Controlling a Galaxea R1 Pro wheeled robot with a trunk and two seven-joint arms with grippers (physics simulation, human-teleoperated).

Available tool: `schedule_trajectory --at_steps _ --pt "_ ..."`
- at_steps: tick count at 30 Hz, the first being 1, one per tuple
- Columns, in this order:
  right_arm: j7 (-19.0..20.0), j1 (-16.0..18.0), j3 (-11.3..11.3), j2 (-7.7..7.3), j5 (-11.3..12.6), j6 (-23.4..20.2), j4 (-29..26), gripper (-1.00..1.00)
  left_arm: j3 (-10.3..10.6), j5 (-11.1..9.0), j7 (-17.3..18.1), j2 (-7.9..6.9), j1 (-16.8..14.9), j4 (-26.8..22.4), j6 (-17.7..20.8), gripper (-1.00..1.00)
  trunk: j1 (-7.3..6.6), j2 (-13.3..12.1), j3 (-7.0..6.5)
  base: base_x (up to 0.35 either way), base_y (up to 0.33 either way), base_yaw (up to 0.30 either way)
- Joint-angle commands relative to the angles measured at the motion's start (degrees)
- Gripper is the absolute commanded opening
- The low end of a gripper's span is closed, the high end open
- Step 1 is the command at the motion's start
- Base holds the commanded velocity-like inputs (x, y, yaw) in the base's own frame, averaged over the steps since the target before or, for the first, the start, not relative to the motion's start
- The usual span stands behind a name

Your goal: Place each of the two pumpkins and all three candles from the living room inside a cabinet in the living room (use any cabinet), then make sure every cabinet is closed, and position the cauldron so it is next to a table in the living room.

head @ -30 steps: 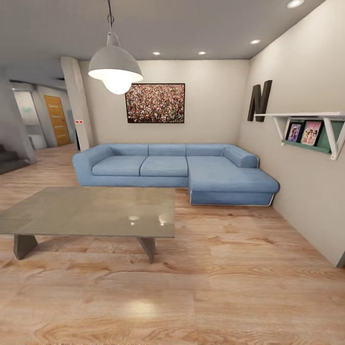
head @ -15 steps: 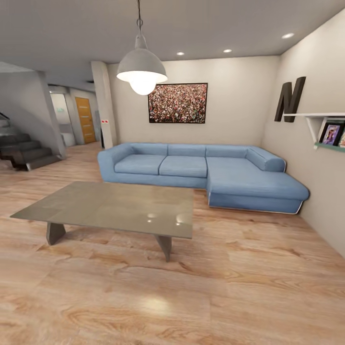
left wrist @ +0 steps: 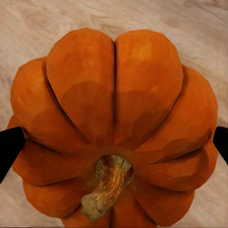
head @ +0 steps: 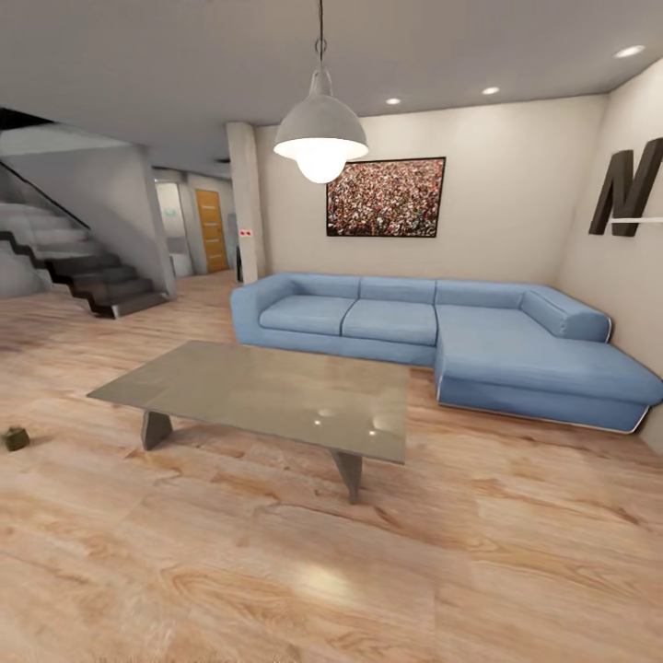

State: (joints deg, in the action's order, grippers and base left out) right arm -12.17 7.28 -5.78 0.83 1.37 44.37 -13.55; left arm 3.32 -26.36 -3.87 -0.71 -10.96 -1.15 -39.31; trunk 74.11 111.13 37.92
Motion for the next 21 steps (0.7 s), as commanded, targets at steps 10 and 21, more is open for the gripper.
schedule_trajectory --at_steps 10,21 --pt "0.1 0.0 -0.2 0.12 0.1 0.2 0.0 1.00 0.5 0.1 -0.4 -0.08 0.0 0.0 0.3 -1.00 -0.01 0.0 0.06 0.000 0.000 0.276" --pt "0.1 0.0 -0.2 0.14 0.1 0.2 0.0 1.00 0.5 0.2 -0.3 -0.08 0.0 0.0 2.3 -1.00 -0.01 0.0 0.06 0.000 0.000 0.276"
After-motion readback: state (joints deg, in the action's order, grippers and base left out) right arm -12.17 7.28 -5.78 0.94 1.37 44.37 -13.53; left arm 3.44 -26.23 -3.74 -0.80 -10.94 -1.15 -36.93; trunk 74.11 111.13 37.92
